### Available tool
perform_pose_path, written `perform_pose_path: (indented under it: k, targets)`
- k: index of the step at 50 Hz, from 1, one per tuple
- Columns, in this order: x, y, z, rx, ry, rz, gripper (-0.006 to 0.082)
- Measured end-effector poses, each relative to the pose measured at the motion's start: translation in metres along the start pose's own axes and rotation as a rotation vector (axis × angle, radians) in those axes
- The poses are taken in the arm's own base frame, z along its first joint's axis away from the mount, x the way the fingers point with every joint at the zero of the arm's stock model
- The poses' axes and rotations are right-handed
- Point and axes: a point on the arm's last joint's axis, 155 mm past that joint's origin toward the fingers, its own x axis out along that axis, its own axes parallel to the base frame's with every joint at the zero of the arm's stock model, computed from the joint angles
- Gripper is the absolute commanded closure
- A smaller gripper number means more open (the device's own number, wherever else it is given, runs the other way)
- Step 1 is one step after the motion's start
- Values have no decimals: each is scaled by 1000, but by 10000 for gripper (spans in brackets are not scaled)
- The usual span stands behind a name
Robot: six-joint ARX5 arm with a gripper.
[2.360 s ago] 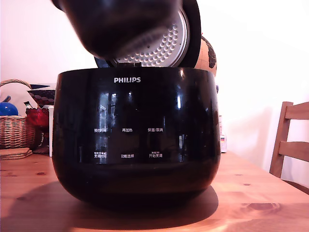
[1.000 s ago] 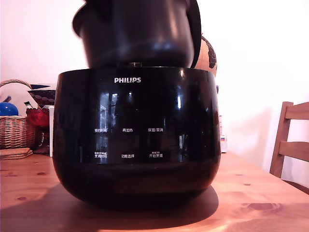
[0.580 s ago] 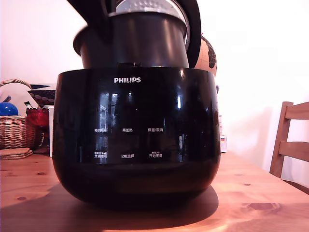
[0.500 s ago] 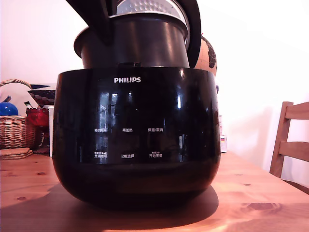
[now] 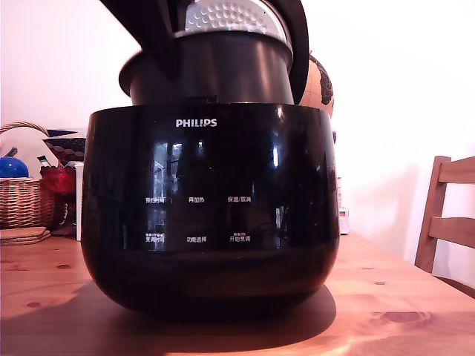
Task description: Place the pot you are holding inside the rice cooker
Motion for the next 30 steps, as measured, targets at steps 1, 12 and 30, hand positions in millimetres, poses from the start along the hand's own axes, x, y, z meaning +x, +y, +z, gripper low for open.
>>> perform_pose_path:
  k: [1, 12, 30]
  targets:
    - [1, 0, 0, 0, 1, -2, 791]
    - [1, -1, 2, -1, -4, -4, 791]
    - [5, -2, 6, -20, -23, -21, 791]
